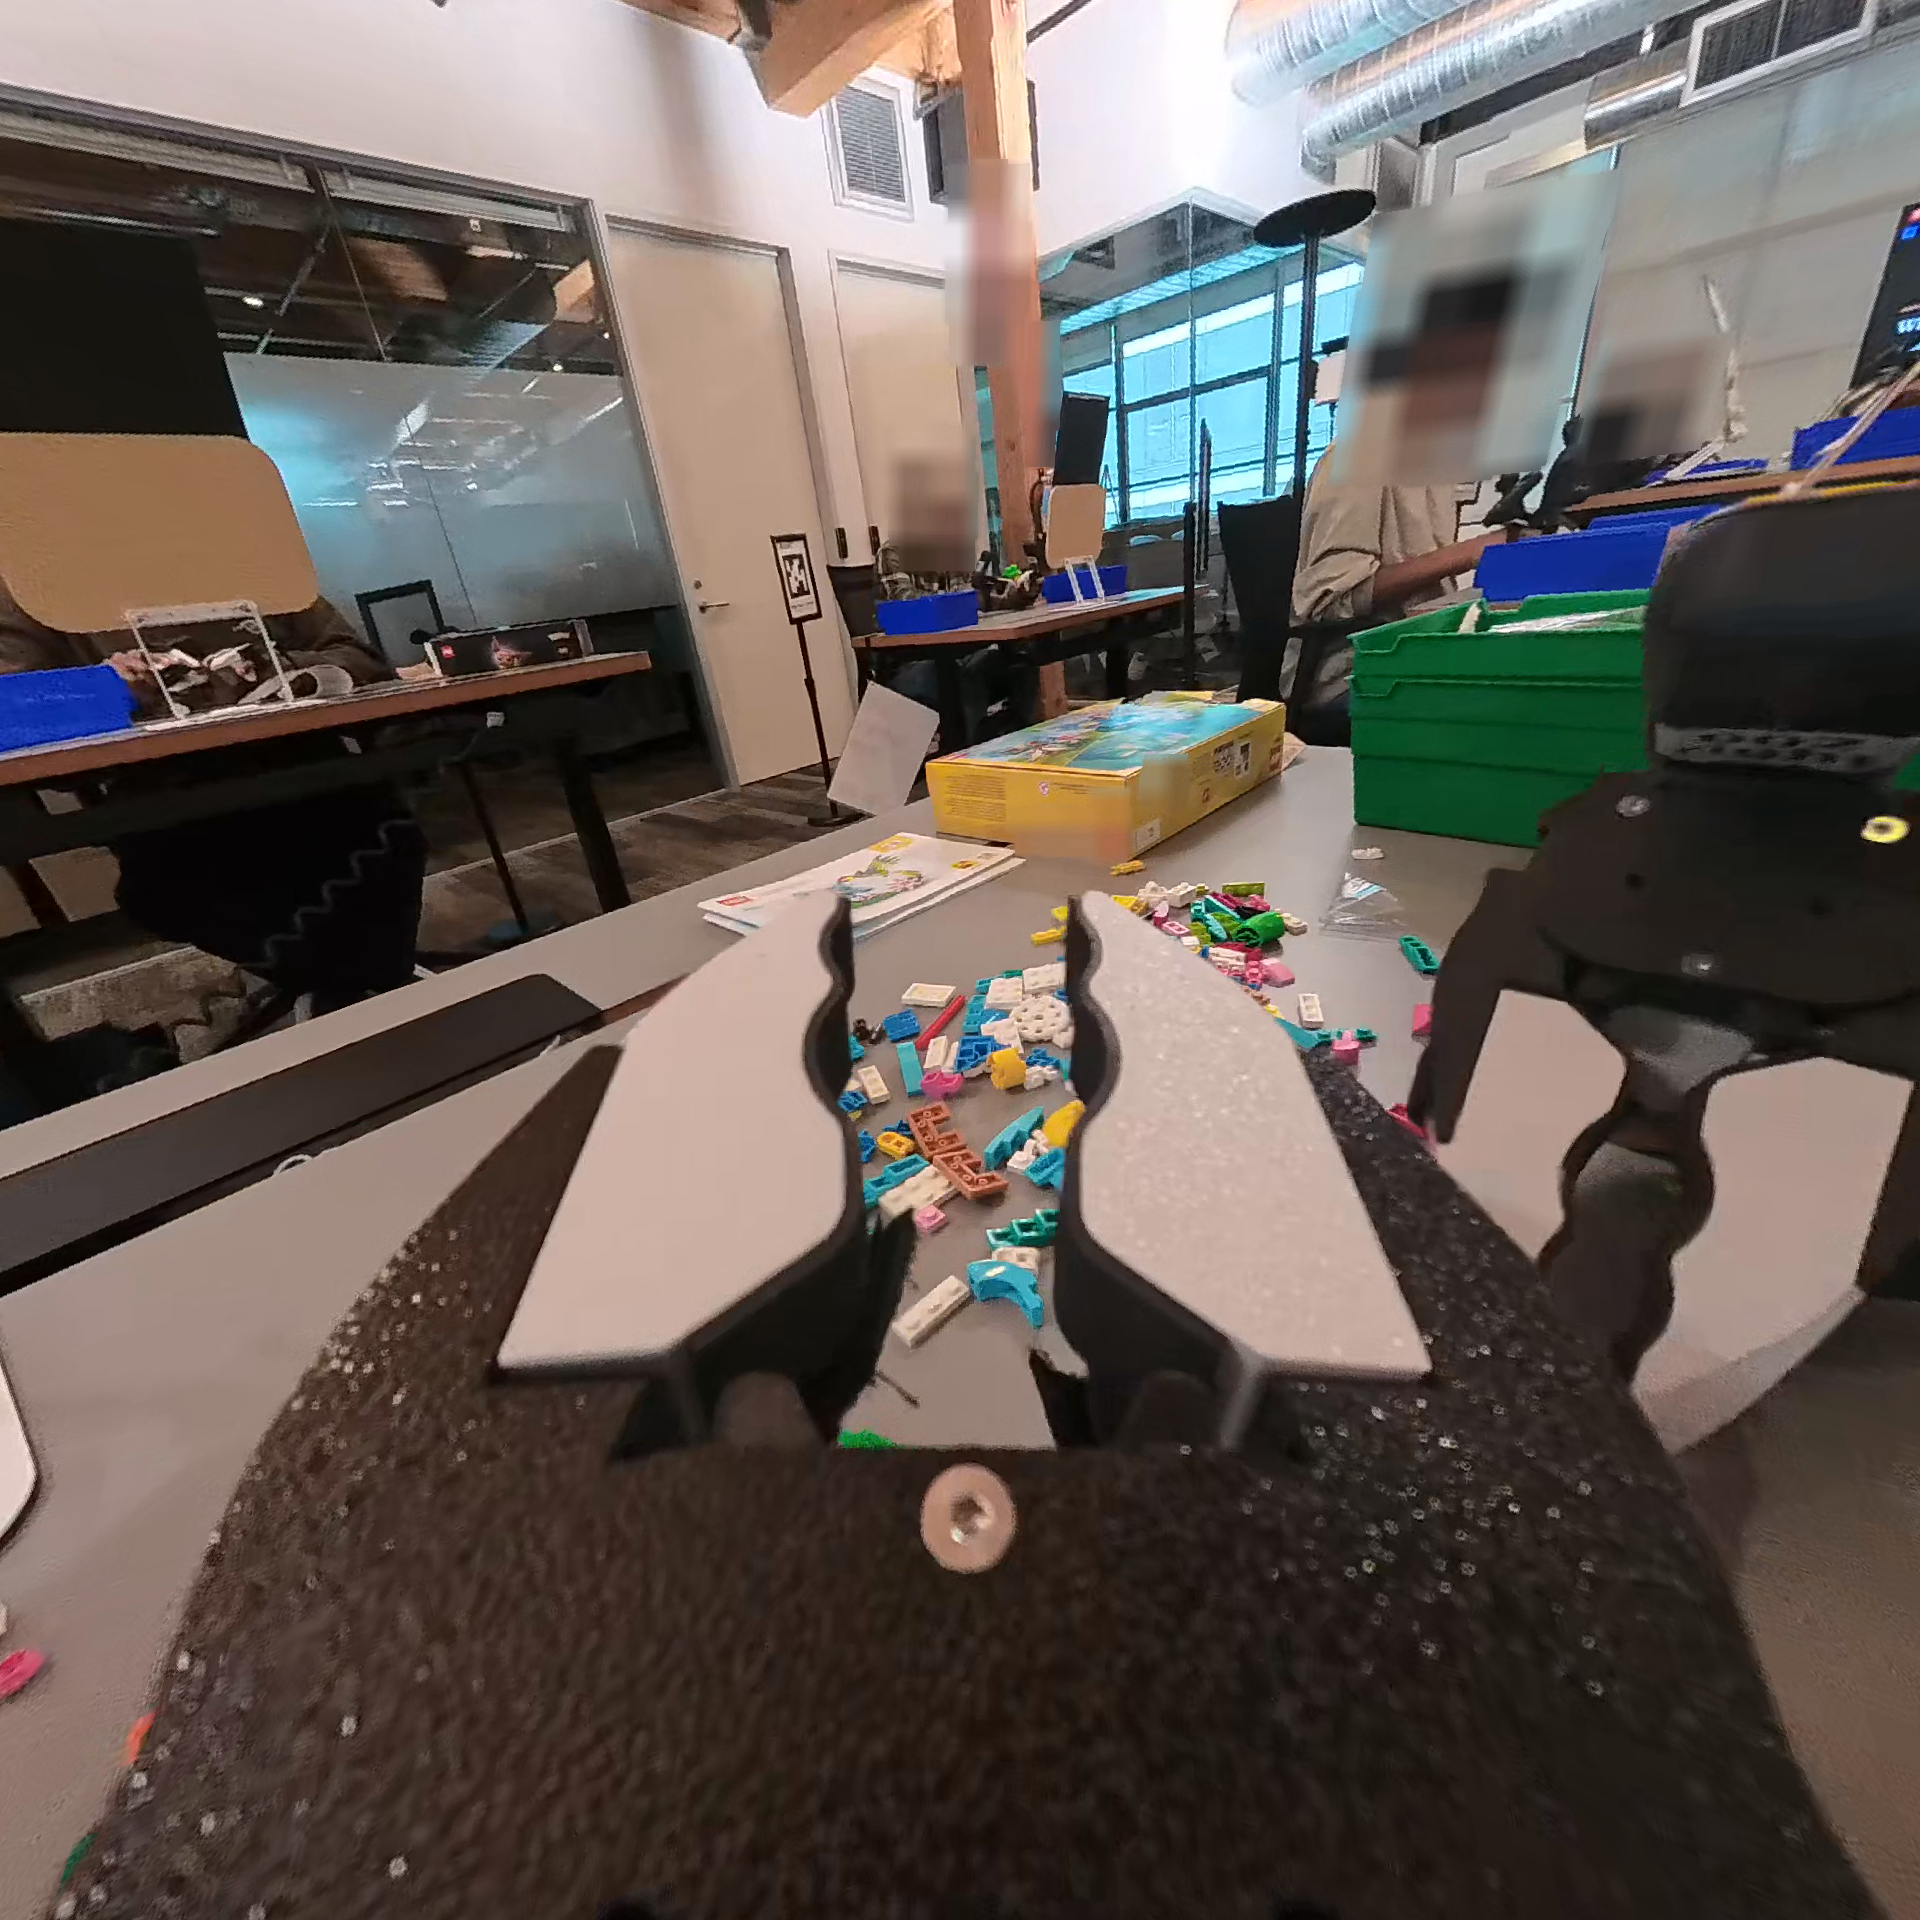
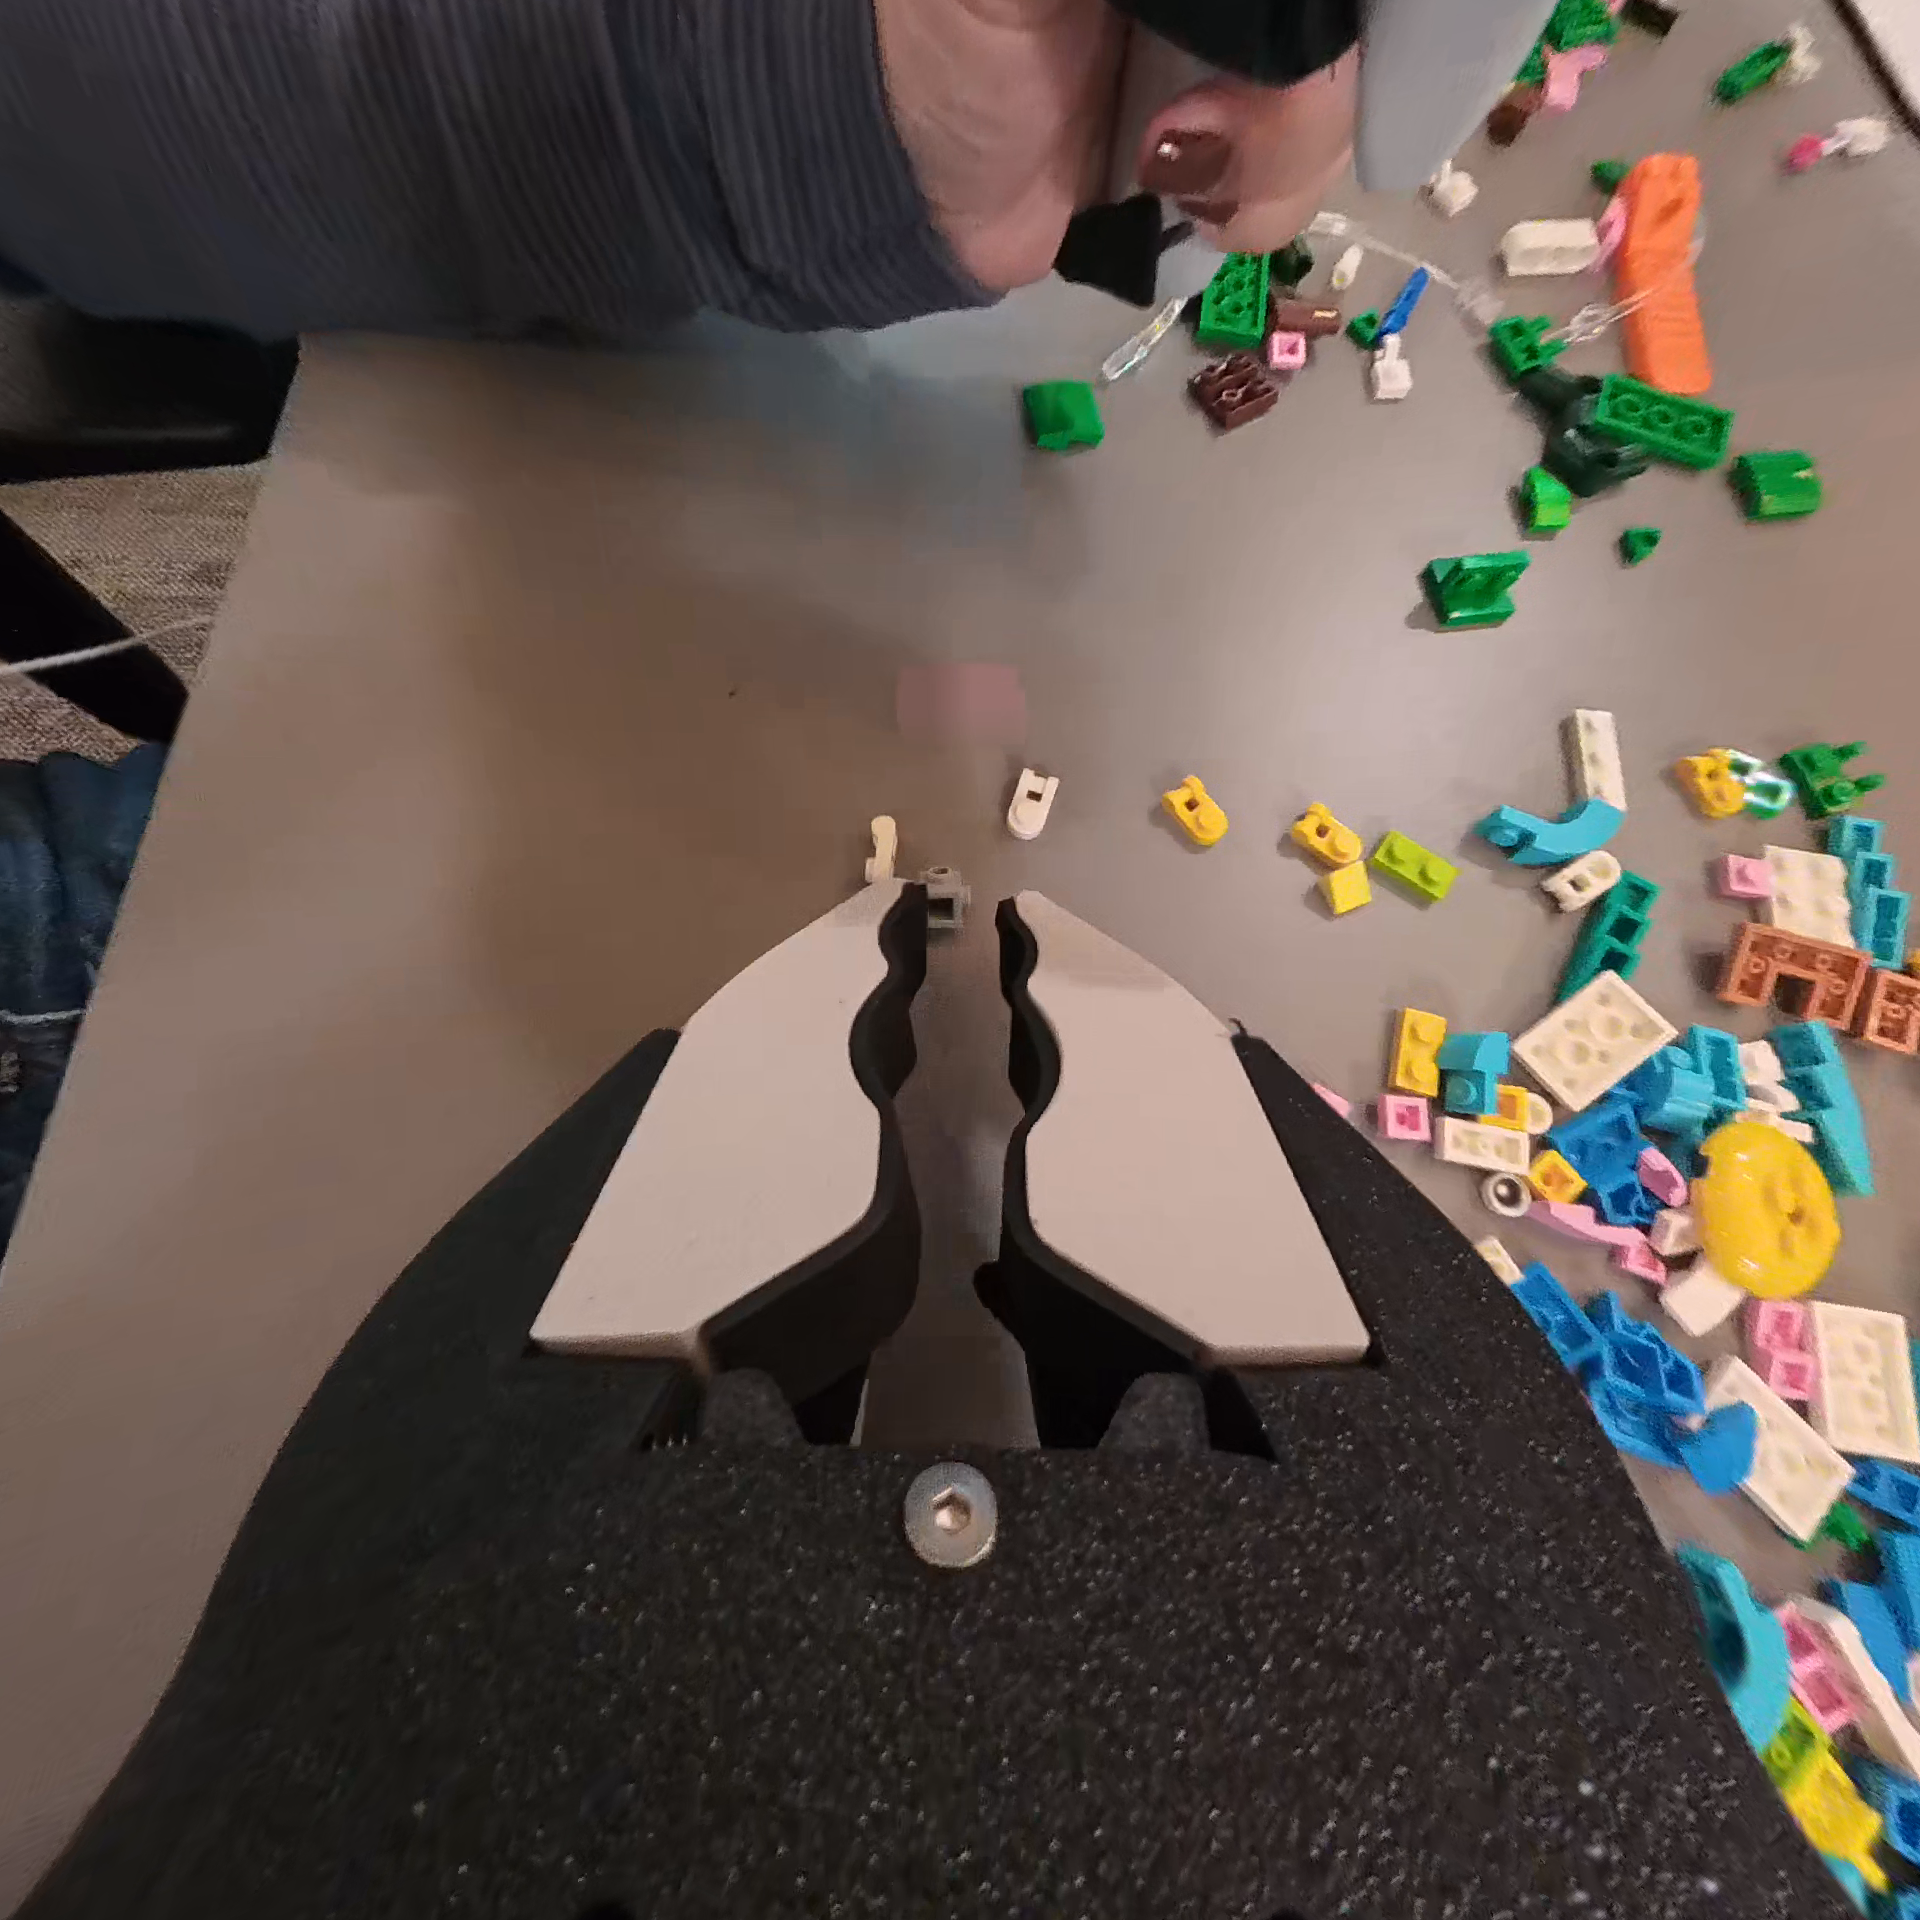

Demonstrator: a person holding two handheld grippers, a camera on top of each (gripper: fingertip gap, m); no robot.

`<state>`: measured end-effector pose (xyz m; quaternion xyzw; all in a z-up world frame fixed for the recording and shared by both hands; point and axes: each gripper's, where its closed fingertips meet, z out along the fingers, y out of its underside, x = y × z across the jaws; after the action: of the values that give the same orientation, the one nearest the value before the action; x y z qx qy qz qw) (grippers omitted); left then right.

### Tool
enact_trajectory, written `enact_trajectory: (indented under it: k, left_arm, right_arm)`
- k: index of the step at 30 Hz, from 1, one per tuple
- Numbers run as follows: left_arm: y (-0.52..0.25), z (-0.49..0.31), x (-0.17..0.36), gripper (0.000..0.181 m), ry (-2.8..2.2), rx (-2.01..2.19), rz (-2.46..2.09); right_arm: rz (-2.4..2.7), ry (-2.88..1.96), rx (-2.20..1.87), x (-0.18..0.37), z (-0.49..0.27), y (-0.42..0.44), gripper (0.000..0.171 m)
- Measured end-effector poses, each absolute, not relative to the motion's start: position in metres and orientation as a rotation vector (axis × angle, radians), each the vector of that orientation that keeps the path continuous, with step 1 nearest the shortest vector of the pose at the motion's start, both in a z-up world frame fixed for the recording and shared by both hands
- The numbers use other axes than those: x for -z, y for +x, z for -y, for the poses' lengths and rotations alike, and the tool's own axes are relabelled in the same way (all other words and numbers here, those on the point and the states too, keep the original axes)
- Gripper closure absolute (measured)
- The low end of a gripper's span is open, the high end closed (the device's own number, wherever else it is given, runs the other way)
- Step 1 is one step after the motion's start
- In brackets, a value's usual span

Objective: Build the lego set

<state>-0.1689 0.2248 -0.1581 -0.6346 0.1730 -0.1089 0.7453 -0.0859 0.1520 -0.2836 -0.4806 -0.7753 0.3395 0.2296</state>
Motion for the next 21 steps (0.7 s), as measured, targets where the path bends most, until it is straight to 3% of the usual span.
enact_trajectory:
  k: [8, 14, 21]
  left_arm:
    - [-0.162, -0.224, 0.161, 0.144, -1.401, 0.284, -0.393]
    - [-0.152, -0.222, 0.163, 0.146, -1.401, 0.259, -0.46]
    - [-0.111, -0.2, 0.165, 0.146, -1.298, 0.32, -0.694]
  right_arm:
    - [2.184, -1.32, -0.911, 0.293, -0.148, -0.089, 0.153]
    - [2.171, -1.301, -0.904, 0.292, -0.15, -0.088, 0.16]
    - [1.705, -1.176, -1.47, 0.225, -0.161, -0.068, 0.162]
